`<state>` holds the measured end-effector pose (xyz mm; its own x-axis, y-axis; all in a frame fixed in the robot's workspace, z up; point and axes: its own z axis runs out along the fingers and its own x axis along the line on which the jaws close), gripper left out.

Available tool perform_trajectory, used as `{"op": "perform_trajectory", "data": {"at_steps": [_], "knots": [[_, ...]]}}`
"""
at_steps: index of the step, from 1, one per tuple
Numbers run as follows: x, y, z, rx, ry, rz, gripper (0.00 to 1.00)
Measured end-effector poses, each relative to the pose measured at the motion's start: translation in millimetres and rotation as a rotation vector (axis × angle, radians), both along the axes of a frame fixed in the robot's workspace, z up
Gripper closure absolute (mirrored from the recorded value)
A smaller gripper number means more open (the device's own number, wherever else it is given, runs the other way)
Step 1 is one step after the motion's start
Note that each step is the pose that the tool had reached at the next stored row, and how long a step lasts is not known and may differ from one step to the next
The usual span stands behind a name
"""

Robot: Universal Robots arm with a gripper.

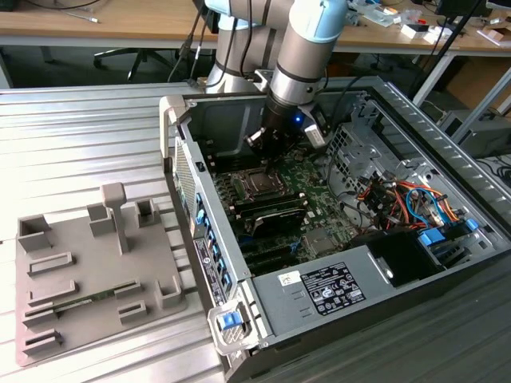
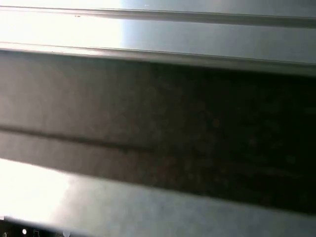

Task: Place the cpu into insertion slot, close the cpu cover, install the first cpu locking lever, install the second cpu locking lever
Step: 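Install the first cpu locking lever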

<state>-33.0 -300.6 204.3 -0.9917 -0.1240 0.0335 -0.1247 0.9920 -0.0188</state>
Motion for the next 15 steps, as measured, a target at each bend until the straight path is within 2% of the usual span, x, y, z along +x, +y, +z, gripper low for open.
{"op": "perform_trajectory", "data": {"at_steps": [15], "knots": [[8.2,-0.6,-2.1,-0.0102,0.0005,0.0,0.89]]}}
